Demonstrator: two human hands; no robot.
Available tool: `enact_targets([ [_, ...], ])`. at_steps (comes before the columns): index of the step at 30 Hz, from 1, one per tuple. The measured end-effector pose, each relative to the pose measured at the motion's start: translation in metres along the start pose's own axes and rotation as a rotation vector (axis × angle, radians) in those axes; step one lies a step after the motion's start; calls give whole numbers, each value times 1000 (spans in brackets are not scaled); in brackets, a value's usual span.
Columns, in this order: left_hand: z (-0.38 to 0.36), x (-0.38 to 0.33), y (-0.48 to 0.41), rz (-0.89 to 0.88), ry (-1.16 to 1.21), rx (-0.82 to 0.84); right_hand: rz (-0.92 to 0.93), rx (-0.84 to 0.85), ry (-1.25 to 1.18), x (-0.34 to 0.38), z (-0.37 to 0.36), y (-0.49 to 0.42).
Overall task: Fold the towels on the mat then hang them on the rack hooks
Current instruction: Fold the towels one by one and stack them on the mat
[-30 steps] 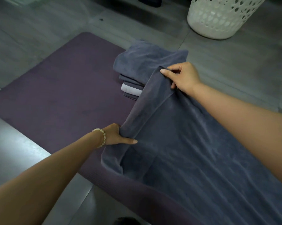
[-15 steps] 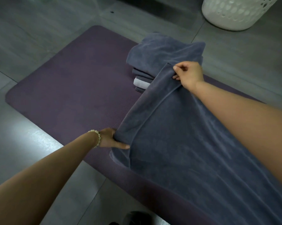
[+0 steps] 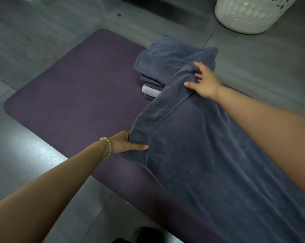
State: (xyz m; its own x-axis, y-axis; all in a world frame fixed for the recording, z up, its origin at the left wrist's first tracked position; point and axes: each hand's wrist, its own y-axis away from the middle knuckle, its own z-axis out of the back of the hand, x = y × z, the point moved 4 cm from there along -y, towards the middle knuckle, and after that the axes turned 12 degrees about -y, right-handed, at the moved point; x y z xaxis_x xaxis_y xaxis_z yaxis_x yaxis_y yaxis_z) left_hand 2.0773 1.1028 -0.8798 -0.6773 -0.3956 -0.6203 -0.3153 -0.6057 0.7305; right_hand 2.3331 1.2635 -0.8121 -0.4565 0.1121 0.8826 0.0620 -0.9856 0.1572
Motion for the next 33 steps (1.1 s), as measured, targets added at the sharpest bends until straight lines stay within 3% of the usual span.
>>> enact_targets([
  [4, -16, -22, -1, -27, 64, 137, 169, 30, 240, 0, 9, 29],
  [8, -37, -68, -5, -130, 62, 113, 173, 105, 293, -28, 31, 82],
  [15, -120, -155, -20, -247, -155, 67, -205, -51, 228, -153, 126, 223],
  [21, -227, -229, -34, -365, -465, 168, -521, -266, 156, -257, 195, 351],
  [33, -438, -307, -43, -386, -410, 520, -699, -466, 212, -352, 242, 510],
])
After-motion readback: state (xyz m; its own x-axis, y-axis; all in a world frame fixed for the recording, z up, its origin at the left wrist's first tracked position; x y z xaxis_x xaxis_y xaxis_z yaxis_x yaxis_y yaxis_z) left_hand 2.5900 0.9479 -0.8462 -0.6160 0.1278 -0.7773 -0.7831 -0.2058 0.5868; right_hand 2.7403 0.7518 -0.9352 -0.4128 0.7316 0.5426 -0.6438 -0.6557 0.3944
